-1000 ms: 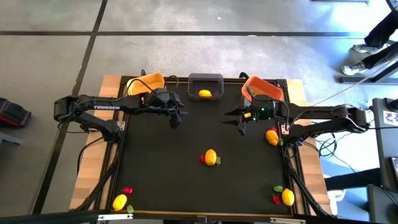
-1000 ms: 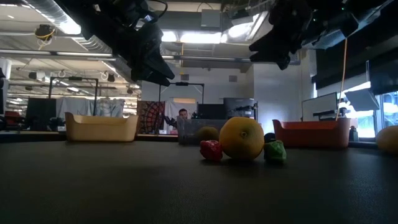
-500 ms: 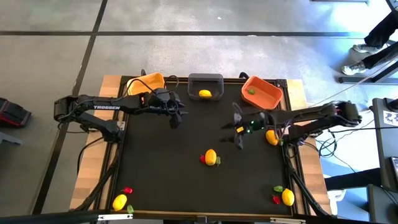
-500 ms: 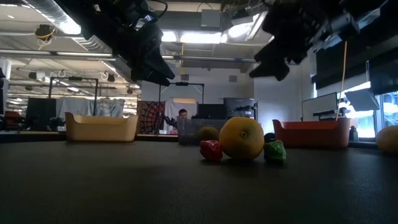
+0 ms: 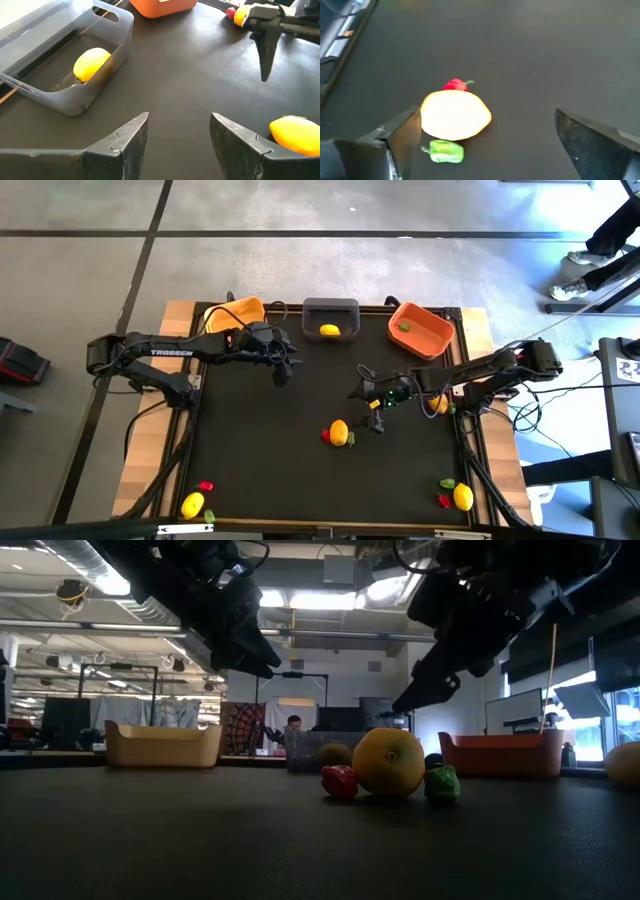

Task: Sort produce into baskets
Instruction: Put the yellow lemon into the black bin

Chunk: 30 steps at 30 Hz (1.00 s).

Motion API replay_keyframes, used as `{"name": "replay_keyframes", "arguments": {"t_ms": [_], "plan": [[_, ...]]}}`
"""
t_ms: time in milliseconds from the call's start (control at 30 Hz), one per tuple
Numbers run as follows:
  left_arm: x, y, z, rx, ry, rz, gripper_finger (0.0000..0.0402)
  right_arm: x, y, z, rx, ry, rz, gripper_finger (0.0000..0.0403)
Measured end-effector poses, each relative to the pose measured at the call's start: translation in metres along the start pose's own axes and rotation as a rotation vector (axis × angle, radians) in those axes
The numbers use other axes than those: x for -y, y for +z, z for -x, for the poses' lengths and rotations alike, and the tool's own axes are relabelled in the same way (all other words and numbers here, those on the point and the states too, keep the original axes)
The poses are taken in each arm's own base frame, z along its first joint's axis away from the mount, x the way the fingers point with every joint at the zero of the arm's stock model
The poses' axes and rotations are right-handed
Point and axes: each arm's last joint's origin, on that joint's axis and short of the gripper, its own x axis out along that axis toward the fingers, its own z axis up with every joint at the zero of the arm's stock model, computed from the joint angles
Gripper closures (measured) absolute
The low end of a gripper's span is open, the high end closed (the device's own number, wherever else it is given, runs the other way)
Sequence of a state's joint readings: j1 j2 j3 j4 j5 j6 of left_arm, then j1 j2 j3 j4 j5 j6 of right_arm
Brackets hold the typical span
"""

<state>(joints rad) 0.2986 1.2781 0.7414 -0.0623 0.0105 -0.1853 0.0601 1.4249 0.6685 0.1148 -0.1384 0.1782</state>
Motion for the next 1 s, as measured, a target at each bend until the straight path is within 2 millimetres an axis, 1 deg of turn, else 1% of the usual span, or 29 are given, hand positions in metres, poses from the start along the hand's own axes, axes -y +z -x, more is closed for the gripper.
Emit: {"name": "replay_keyframes", "arguments": {"t_ms": [167, 367, 667, 833, 1000], "plan": [[0.0, 0.0, 0.0, 0.001, 0.0, 0.01, 0.0199, -0.002, -0.003, -0.012, 0.002, 0.071, 0.007, 0.0029], [0.0, 0.0, 0.0, 0.001, 0.0, 0.027, 0.0199, -0.006, -0.006, -0.028, 0.034, 0.116, 0.028, 0.0031], [0.0, 0.0, 0.0, 0.001, 0.0, 0.053, 0.0198, -0.004, -0.018, -0.043, -0.026, 0.187, 0.013, 0.0031], [0.0, 0.0, 0.0, 0.002, 0.0, 0.08, 0.0198, 0.0, -0.028, -0.054, -0.078, 0.22, 0.01, 0.0031], [0.0, 0.001, 0.0, 0.007, 0.002, 0.097, 0.0198, 0.009, -0.03, -0.059, -0.075, 0.24, 0.035, 0.0031]]}}
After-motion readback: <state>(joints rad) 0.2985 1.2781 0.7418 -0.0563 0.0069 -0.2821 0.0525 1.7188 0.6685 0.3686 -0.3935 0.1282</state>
